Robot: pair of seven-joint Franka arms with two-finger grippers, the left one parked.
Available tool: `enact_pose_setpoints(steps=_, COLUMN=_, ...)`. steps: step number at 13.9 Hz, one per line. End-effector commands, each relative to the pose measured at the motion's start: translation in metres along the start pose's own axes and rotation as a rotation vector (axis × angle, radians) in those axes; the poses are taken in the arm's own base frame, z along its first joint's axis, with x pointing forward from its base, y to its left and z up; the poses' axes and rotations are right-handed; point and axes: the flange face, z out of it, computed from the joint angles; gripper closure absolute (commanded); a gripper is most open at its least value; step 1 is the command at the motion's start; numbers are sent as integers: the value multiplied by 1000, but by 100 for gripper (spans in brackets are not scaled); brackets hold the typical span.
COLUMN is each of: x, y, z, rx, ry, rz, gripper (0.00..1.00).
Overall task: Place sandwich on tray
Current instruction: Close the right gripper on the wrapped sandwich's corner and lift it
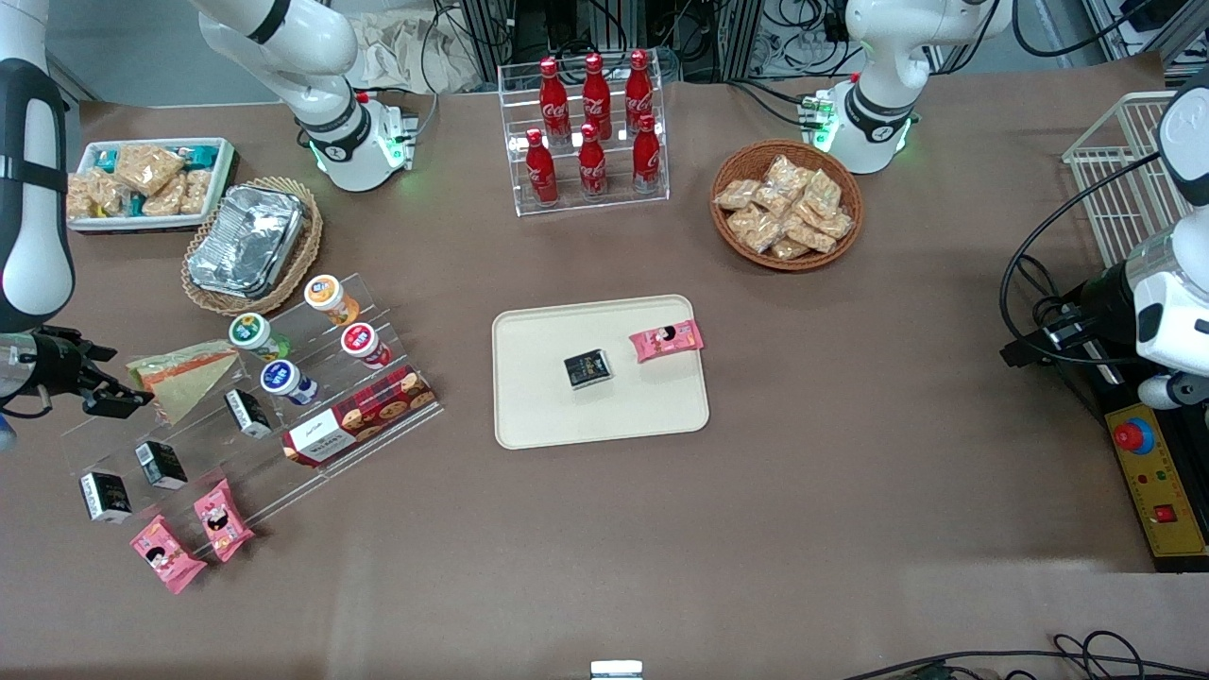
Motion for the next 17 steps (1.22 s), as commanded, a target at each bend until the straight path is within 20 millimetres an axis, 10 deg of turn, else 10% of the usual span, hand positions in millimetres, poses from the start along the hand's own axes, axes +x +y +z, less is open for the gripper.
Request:
enact_pose_setpoints(steps=1, x=5, y=-3, z=6, rx=-14, ry=21, rz=-15, gripper=2)
enact_pose_setpoints(steps=11, x=13, y=-10, z=36, rx=-15, ry=11, rz=-22, gripper=10)
enact_pose_setpoints(steps=17, x=21, y=-11, z=48, rx=-8, ry=22, rz=-100, gripper=43)
